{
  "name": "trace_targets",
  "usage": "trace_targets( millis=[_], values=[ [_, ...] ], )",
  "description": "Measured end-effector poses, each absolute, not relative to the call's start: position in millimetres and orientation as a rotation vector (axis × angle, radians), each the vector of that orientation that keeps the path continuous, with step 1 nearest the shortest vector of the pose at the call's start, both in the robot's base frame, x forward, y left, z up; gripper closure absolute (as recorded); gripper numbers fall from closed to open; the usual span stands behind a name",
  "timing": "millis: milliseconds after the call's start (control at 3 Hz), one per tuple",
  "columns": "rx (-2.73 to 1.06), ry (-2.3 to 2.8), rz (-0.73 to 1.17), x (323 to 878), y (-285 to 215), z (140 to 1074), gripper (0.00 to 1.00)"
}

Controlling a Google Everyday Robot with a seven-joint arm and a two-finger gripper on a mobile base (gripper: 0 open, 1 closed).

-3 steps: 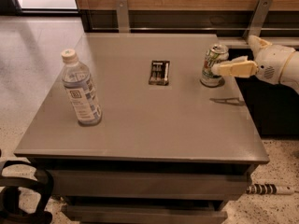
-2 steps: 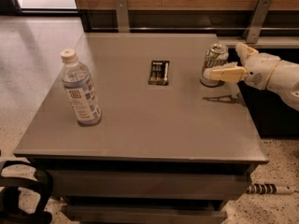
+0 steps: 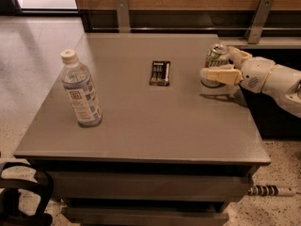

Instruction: Move 7up can near blue plastic bottle

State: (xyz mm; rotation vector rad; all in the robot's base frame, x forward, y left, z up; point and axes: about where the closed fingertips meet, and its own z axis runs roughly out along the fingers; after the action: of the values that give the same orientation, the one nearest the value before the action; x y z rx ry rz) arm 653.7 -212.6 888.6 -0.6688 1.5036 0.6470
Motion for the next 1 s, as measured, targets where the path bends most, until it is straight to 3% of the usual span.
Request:
trace_targets(
  millis=[333,667,1000],
  values=[
    [-0.674,1.501,0.652,654.3,-208.5,889.3,0.46],
    [-0.676,1.5,0.655,654.7,-206.0,889.6,0.69],
    [-0.681,1.497,0.66,655.2,-202.0,890.2,0.99]
  ],
)
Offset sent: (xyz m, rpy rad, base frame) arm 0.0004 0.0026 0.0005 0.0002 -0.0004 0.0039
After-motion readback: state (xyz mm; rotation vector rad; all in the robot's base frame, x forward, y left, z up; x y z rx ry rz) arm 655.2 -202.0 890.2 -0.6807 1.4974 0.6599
